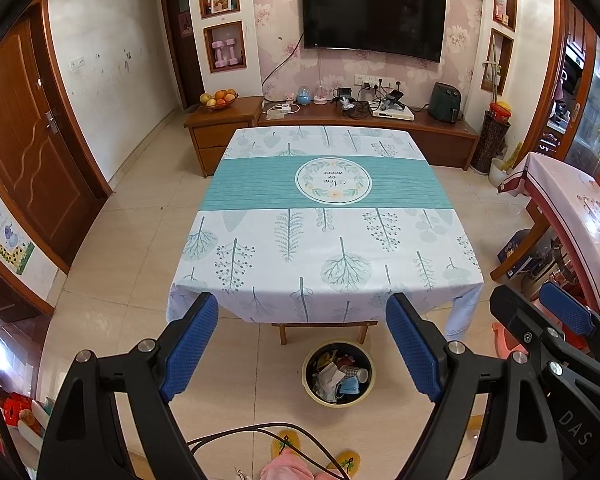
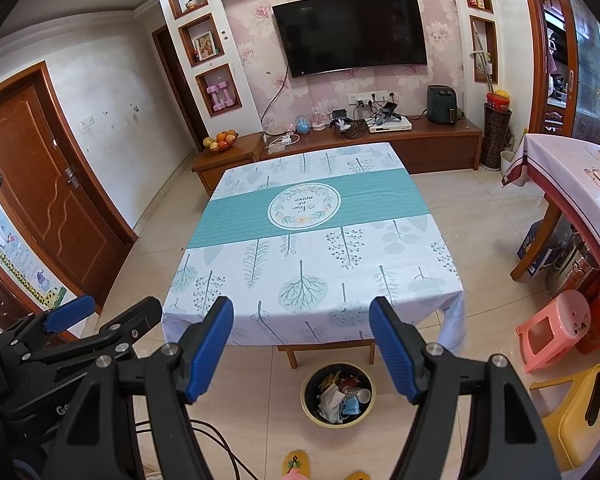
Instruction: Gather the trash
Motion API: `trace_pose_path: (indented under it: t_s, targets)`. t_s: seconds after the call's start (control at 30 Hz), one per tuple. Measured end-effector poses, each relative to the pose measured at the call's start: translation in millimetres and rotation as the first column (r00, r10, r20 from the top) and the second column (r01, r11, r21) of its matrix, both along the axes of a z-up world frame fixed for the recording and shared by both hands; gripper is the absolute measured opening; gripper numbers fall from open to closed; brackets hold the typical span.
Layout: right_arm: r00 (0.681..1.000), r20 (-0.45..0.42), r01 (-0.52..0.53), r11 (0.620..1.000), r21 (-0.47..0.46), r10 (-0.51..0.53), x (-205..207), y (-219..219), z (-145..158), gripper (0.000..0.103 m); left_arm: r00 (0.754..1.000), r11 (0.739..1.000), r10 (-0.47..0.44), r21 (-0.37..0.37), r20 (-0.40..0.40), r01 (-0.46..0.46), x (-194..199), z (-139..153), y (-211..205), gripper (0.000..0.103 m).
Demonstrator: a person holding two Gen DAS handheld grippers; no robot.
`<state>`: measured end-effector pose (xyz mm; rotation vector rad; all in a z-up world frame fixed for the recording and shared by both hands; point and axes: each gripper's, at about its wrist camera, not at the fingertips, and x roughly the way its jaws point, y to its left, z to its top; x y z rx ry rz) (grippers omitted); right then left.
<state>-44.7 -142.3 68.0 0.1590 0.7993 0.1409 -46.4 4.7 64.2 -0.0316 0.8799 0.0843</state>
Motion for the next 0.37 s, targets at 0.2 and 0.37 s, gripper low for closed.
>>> trace_pose_path:
  t_s: [0.2, 0.37]
  targets:
    - [1.0, -0.001, -0.001, 1.0, 0.0, 0.001, -0.3, 0.1, -0.7, 0.071, 1.0, 1.0, -0.002, 0.0, -0.004, 0.002, -2.1, -2.3, -0.2, 0.085]
    - [1.0, -0.001, -0.002, 1.0, 0.0, 0.002, -0.8, 0.6, -0.7, 0.071, 1.0, 1.0, -0.002, -0.002, -0.008, 0.002, -6.5, -6.1, 2.4, 0.085]
